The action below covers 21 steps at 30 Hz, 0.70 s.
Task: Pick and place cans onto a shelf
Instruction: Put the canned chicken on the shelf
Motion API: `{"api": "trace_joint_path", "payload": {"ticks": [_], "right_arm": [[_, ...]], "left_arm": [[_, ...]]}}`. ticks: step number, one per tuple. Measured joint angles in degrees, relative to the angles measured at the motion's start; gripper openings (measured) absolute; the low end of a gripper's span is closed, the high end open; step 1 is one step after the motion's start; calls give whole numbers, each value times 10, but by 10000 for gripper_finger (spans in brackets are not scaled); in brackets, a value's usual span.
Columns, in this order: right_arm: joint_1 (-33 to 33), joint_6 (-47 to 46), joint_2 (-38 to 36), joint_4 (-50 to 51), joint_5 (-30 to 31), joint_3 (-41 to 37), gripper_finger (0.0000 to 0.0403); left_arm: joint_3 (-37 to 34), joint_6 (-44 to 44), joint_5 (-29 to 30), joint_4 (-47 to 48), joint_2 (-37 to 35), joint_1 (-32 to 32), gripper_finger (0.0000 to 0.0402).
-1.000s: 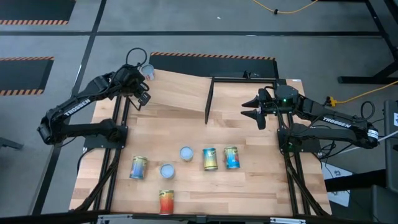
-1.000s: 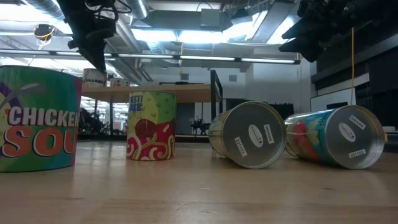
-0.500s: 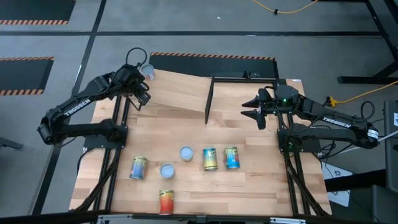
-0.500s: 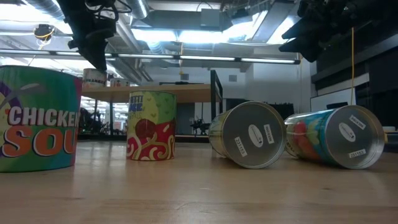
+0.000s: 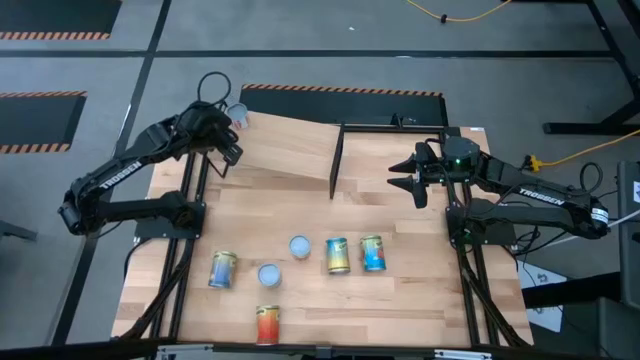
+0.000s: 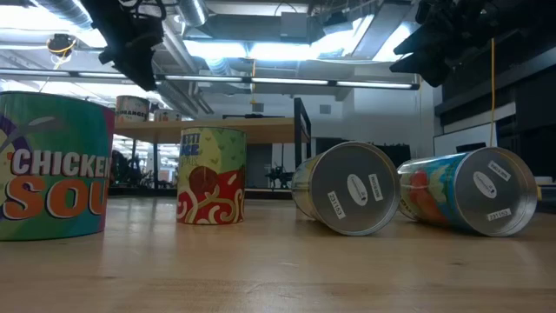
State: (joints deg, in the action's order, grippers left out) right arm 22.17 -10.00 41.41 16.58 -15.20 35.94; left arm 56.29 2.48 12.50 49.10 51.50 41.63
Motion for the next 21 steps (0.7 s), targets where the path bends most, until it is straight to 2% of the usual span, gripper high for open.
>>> {"api": "trace_joint_path", "payload": {"ticks": [4,10,13,17,21], "right_arm": [[0,0,0,0,0,0,207],[0,0,0,0,0,0,207],[0,0,0,0,0,0,207],[0,0,0,0,0,0,207],[0,0,0,0,0,0,207]], "left_arm": [[0,-2,-28,-23,-17,0,109],[0,2,-169,-65,-44,-26,109],[0,27,-213,-74,-46,-64,109],[0,58,-226,-74,-40,-139,109],[0,97,-208,-76,-24,-227,109]]}}
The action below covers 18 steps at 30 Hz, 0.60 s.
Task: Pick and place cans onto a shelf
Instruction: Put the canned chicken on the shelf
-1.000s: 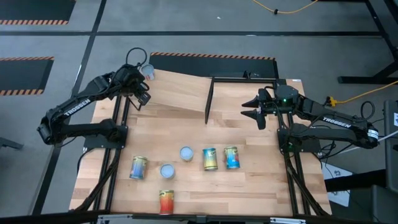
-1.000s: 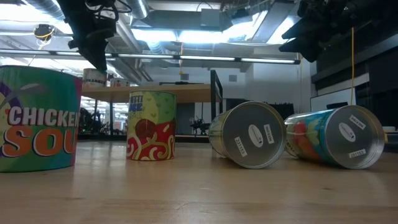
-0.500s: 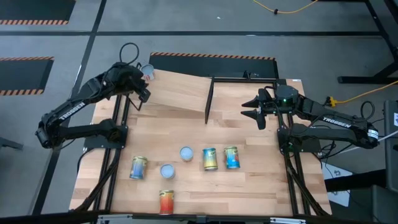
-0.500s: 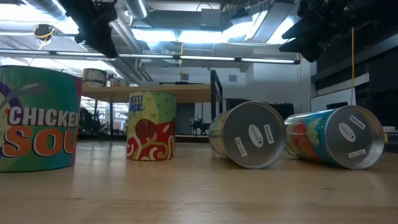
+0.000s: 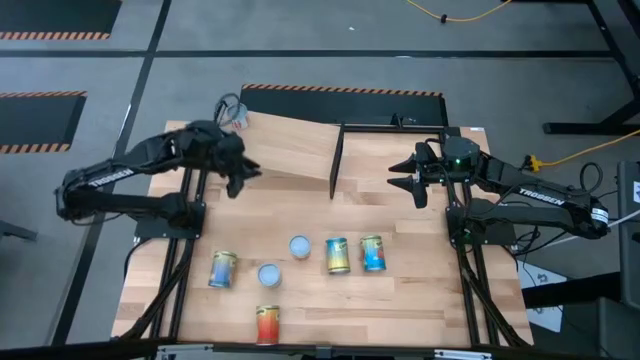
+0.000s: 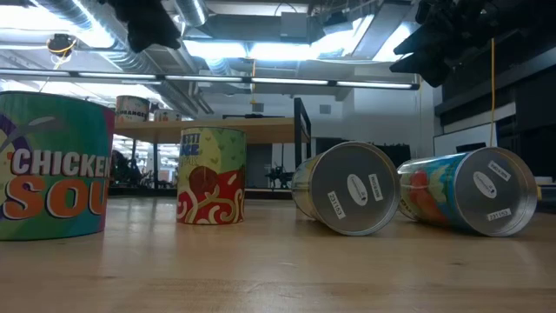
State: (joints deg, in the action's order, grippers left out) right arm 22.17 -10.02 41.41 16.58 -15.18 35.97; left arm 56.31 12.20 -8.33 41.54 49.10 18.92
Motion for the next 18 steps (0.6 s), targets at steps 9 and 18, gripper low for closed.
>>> {"api": "trace_joint_path", "payload": {"ticks": [9,18], "right_arm": [[0,0,0,0,0,0,207],[0,0,0,0,0,0,207]], "left_arm": [[0,100,64,-3,68,-206,109],[0,148,87,-20,176,-338,109]]}}
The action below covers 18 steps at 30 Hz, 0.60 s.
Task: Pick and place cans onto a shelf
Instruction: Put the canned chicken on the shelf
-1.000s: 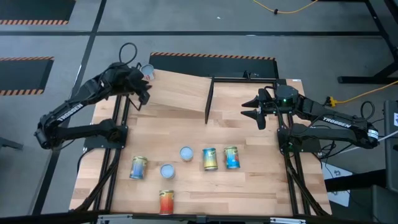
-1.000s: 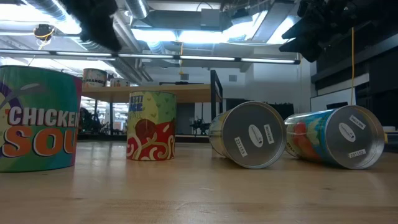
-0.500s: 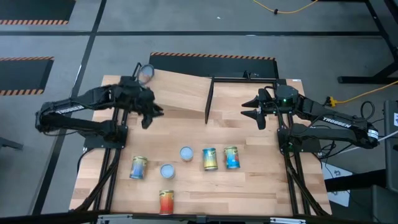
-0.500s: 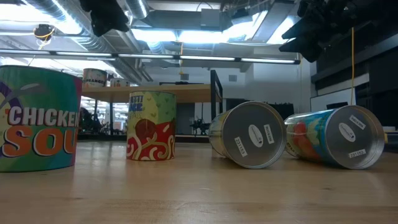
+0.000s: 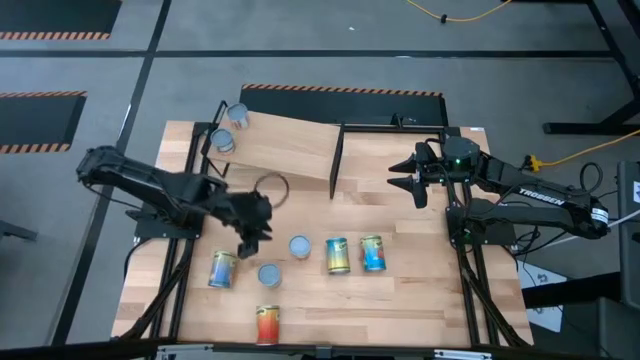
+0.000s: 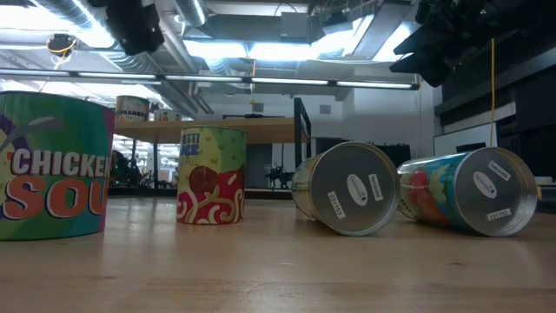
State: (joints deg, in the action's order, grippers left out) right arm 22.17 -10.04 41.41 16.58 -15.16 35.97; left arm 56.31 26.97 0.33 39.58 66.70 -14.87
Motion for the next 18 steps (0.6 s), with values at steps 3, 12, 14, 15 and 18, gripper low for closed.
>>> {"api": "trace_joint_path", "payload": {"ticks": [3,12,14,15,18], "right_arm": [[0,0,0,0,0,0,207],[0,0,0,0,0,0,207],[0,0,0,0,0,0,207],[0,0,0,0,0,0,207],[0,0,0,0,0,0,207]], "left_arm": [[0,1,2,0,35,-23,109],[0,5,-4,0,104,-61,109],[0,13,-5,0,113,-67,109],[0,14,-5,-2,118,-71,109],[0,15,-5,-4,131,-81,109]]}}
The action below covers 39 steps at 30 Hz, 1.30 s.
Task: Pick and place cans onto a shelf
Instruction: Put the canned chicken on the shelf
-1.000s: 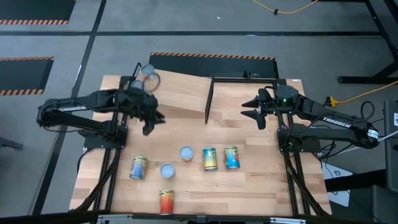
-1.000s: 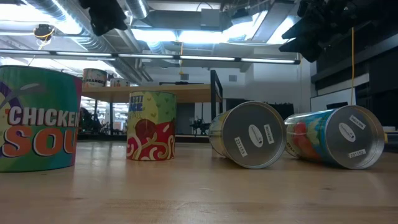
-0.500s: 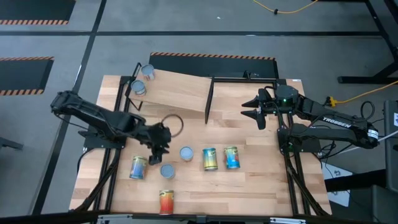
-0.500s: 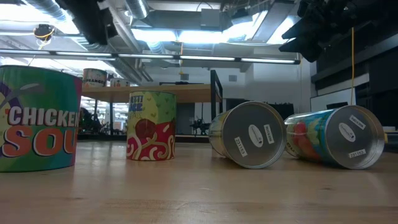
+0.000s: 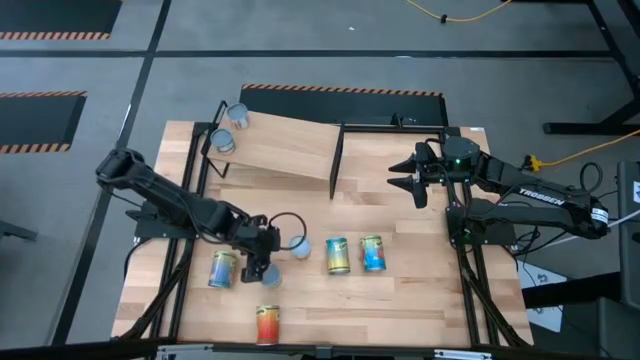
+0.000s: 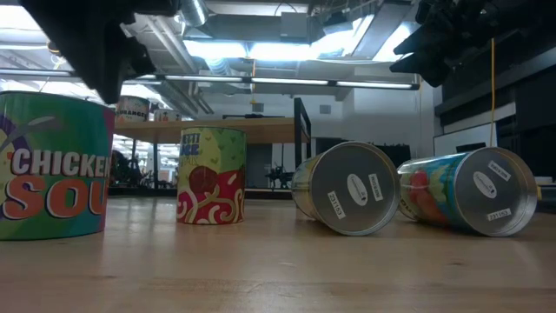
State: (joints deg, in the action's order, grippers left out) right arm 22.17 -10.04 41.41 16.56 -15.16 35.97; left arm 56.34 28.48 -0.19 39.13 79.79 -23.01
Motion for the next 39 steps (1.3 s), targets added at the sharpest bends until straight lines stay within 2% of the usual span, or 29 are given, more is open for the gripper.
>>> {"api": "trace_joint_path", "payload": {"ticks": [24,32,39], "right_arm": [[0,0,0,0,0,0,207],[0,0,0,3,0,0,207],[0,0,0,5,0,0,207]], "left_arm": [[0,16,27,-24,18,-18,109],[0,15,17,-26,62,-20,109],[1,15,20,-29,70,-20,109]]}}
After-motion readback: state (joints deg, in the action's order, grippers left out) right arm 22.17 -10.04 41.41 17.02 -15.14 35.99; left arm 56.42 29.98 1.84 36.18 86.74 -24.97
